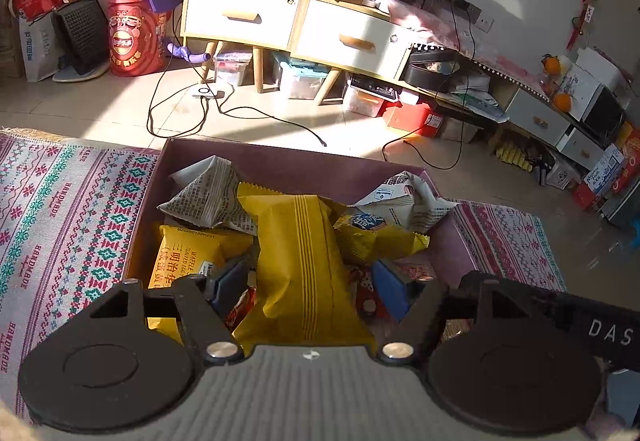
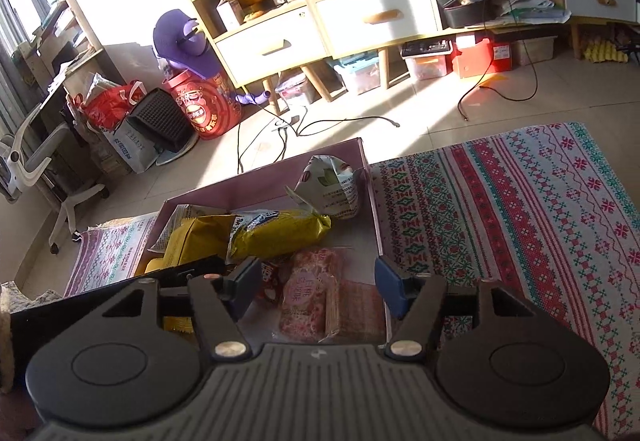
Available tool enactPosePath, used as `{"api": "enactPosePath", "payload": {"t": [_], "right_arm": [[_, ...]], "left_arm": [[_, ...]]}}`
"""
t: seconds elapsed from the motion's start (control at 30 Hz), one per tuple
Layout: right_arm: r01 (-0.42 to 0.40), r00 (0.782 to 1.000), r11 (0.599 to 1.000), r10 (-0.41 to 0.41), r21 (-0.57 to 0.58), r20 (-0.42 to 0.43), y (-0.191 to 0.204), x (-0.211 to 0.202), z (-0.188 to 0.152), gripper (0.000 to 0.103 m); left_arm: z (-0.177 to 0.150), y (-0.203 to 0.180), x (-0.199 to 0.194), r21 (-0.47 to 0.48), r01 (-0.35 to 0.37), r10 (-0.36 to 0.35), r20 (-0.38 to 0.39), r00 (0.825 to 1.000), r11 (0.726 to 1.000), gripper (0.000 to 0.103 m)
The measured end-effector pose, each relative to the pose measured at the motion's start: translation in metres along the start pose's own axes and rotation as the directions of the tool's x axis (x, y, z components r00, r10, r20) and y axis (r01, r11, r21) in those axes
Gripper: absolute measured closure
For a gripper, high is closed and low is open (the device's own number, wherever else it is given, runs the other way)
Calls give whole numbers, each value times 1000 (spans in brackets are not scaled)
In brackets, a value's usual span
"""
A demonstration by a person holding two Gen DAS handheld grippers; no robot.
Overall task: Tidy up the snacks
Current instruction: 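Open the left tool dropping the yellow bag into the box while the right drops the wafer, then withdraw both tools from the box toward the remaining snacks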
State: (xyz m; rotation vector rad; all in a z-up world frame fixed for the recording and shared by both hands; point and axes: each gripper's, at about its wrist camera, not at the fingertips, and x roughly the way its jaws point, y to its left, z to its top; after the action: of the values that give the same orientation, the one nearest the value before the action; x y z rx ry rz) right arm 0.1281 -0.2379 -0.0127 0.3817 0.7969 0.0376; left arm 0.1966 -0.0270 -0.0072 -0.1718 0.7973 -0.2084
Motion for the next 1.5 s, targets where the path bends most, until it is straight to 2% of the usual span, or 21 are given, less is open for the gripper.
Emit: {"api": "enactPosePath", "payload": {"t": [0.13,0.3,0.7,0.9,1.27,1.5], "right_arm": [[3,1000,1000,-3,-8,2,1,-7,-1,34],[3,1000,1000,-3,-17,-3,5,-16,-6,27],[4,1000,985,-9,-172,-25,28,-43,-33,10],[-6,999,976,-4,-217,-46,30,-51,-46,9],[4,999,972,-13,-236,-35,32,-64,-68,4],[-2,997,955,-19,-296,-68,40,-65,-92,4]], "left_arm": [[-6,5,-17,10,-1,1,4,1000,1000,16],[-13,15,-37,18,-17,17,0,1000,1000,12],[-37,28,-70,89,-16,18,-15,1000,996,0],[-57,34,-87,137,-5,9,-26,1000,991,0],[-87,52,-108,158,16,-9,-47,999,987,0],[-104,61,-114,185,14,-2,-66,998,983,0]]}}
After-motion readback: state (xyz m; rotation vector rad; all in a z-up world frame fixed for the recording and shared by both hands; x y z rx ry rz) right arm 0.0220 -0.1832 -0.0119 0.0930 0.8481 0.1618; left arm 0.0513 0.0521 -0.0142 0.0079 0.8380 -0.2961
